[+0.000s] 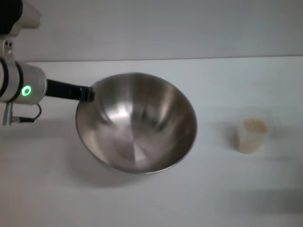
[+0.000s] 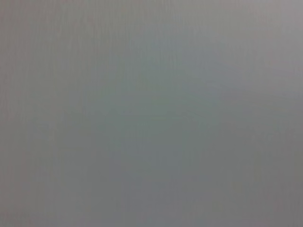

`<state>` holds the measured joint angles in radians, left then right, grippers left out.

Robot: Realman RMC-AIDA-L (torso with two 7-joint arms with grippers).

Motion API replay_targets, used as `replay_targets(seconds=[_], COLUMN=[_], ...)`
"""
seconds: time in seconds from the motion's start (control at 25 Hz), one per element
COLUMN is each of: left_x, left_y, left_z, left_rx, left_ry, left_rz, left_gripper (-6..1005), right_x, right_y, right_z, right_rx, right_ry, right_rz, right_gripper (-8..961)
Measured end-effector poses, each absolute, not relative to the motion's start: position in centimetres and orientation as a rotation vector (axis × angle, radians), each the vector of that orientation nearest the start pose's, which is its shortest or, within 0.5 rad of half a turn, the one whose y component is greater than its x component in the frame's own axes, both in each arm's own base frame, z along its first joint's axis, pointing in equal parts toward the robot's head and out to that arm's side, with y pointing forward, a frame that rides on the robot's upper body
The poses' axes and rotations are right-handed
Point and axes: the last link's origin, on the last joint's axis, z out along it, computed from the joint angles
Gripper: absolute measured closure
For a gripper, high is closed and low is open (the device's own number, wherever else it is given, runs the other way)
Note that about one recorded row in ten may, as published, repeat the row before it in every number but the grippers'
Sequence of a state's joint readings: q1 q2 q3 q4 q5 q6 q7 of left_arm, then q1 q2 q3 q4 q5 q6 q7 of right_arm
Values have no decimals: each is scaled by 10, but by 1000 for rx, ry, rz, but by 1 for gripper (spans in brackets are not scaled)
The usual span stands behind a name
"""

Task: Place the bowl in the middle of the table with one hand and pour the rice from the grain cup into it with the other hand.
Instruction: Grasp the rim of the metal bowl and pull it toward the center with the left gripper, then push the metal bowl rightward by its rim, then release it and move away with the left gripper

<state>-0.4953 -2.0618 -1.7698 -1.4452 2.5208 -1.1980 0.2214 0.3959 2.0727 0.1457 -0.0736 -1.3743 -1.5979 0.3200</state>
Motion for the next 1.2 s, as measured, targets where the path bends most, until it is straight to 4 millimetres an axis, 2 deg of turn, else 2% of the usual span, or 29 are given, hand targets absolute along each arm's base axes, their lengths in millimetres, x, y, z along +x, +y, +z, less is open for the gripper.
replay_targets(seconds=[0.16, 0.2, 0.36, 0.84, 1.2], left_x=[-163, -153, -148, -148, -141], left_y=[391, 395, 399, 405, 406], left_z=[29, 25, 17, -12, -21], left_rx=[-2218, -2249, -2279, -2333, -2350], left_ry=[-1178, -1164, -1165, -1197, -1182], left_rz=[-71, -78, -79, -91, -102], left_gripper=[958, 958, 958, 958, 958], right_x=[349, 349, 349, 349, 349], right_y=[290, 290, 289, 289, 290], right_z=[75, 75, 75, 75, 75], right_rx=[-1263, -1263, -1261, -1261, -1264], right_ry=[319, 319, 320, 320, 317], right_rz=[882, 881, 880, 878, 876], right_gripper=[340, 341, 341, 341, 341])
